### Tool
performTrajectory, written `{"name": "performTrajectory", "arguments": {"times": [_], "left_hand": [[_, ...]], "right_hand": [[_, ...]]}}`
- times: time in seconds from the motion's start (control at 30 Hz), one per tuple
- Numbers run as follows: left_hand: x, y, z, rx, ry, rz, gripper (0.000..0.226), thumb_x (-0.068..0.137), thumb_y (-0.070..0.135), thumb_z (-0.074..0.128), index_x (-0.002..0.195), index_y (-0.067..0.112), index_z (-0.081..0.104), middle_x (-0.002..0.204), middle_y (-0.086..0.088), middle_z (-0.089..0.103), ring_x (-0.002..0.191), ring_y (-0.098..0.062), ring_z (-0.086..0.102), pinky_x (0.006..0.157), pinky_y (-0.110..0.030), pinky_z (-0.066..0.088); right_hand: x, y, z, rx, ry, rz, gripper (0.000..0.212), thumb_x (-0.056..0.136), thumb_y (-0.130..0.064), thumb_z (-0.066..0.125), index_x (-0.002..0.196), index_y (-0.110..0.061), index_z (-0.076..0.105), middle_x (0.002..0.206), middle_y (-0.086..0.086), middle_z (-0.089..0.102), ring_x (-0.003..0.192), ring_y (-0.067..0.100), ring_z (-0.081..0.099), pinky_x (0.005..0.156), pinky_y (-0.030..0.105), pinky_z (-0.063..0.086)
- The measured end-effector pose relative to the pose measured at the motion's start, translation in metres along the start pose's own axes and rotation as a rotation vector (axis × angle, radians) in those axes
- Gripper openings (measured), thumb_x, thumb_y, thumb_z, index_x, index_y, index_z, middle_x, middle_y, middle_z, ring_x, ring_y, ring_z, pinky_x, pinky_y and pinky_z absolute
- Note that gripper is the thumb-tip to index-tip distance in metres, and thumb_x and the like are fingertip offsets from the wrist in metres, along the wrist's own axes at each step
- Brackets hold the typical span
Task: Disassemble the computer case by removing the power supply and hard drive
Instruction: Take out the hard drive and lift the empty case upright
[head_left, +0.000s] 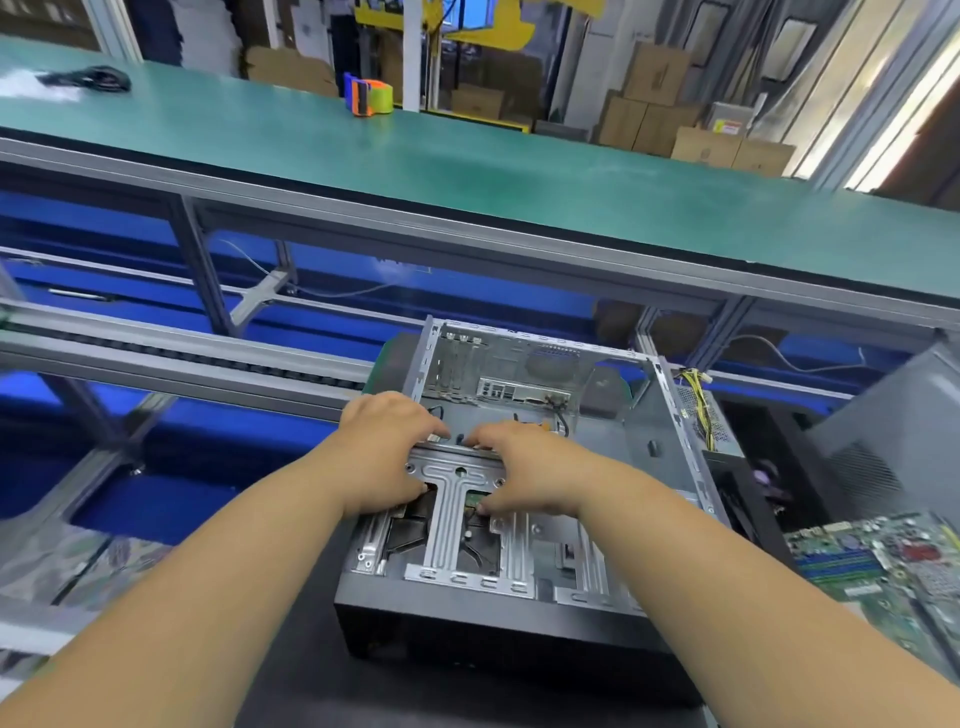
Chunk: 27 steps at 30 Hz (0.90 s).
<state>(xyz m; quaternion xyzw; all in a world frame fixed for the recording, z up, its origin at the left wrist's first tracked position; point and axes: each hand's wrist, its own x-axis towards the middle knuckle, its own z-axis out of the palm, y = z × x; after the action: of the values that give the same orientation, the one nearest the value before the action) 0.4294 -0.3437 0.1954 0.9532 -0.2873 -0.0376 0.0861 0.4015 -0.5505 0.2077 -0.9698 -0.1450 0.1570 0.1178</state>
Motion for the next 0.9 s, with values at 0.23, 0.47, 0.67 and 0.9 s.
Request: {"name": "performTrajectory", "arguments": {"times": [0.23,0.47,0.67,0.9], "left_hand": [[0.001,-0.003,-0.003,0.011,0.004,0.053,0.07,0.079,0.039,0.066,0.142,0.046,0.035,0.141,0.021,0.039,0.138,-0.009,0.025,0.114,-0.032,0.007],[0.0,-0.006,-0.007,-0.245,-0.04,0.041,0.066,0.084,0.024,0.059,0.145,0.04,0.038,0.146,0.015,0.038,0.139,-0.009,0.021,0.116,-0.031,0.011],[0.005,-0.007,-0.009,-0.298,0.013,-0.028,0.053,0.09,0.021,0.058,0.14,0.037,0.046,0.144,0.013,0.042,0.139,-0.011,0.025,0.114,-0.028,0.012],[0.01,-0.006,-0.012,-0.458,0.136,-0.137,0.038,0.094,0.027,0.06,0.131,0.036,0.056,0.134,0.014,0.05,0.128,-0.013,0.042,0.112,-0.042,0.032]], "right_hand": [[0.005,0.0,-0.004,0.002,0.018,-0.002,0.081,0.07,-0.038,0.078,0.143,-0.033,0.043,0.135,-0.007,0.055,0.121,0.016,0.052,0.093,0.032,0.046],[0.012,0.008,-0.01,0.135,-0.12,0.024,0.082,0.077,-0.041,0.077,0.148,-0.029,0.037,0.147,-0.006,0.045,0.13,0.014,0.046,0.105,0.029,0.038],[0.035,0.014,-0.02,0.419,-0.167,0.228,0.042,0.101,-0.037,0.047,0.14,-0.021,0.054,0.136,-0.004,0.055,0.115,0.013,0.055,0.096,0.018,0.041],[0.061,0.025,-0.009,0.47,-0.205,0.358,0.041,0.096,-0.034,0.062,0.131,-0.013,0.064,0.138,0.004,0.059,0.128,0.023,0.051,0.113,0.038,0.033]]}}
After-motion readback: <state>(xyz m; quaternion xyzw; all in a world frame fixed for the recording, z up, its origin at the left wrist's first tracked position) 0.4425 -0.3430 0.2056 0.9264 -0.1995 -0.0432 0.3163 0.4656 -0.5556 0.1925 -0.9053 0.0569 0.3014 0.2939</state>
